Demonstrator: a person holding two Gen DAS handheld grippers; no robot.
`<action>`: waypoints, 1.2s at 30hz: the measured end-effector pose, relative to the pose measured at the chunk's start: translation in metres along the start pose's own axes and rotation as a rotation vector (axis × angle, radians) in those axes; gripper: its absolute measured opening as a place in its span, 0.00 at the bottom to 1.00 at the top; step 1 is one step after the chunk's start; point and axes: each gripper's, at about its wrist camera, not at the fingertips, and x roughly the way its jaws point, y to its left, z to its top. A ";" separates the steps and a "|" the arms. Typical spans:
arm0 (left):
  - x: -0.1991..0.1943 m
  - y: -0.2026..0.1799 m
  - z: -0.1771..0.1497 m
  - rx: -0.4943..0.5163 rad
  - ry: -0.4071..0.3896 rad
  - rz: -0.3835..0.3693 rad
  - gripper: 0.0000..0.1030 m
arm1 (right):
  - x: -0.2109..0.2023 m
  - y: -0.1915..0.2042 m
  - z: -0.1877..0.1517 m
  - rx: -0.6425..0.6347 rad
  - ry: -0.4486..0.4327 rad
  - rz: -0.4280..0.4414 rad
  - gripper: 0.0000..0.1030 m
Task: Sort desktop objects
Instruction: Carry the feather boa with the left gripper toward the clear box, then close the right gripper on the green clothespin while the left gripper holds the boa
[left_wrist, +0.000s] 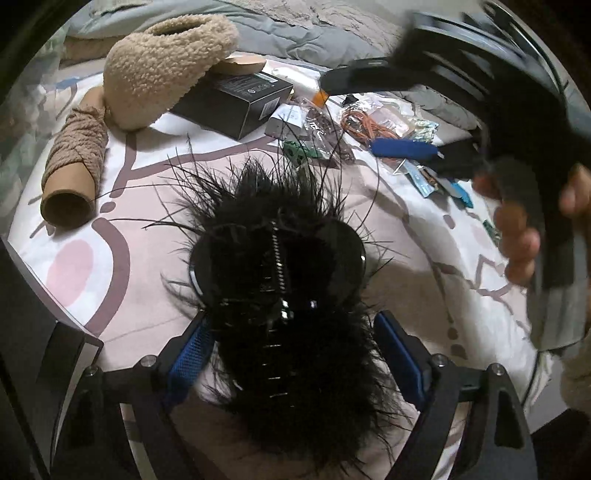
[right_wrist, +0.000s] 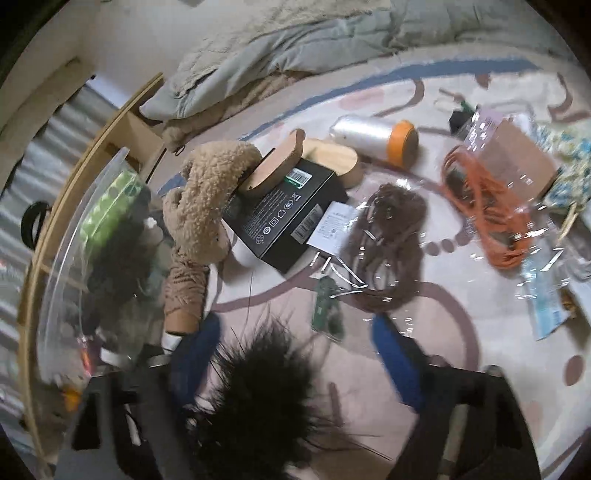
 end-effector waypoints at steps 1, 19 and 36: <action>0.000 -0.002 -0.002 0.011 -0.005 0.015 0.85 | 0.003 0.001 0.002 0.003 0.009 0.003 0.67; 0.008 -0.002 -0.007 0.033 0.004 0.007 0.98 | 0.047 0.005 0.015 -0.043 0.090 -0.044 0.36; -0.002 0.019 -0.009 -0.106 -0.003 -0.049 0.92 | 0.021 -0.056 0.019 0.146 0.007 -0.116 0.37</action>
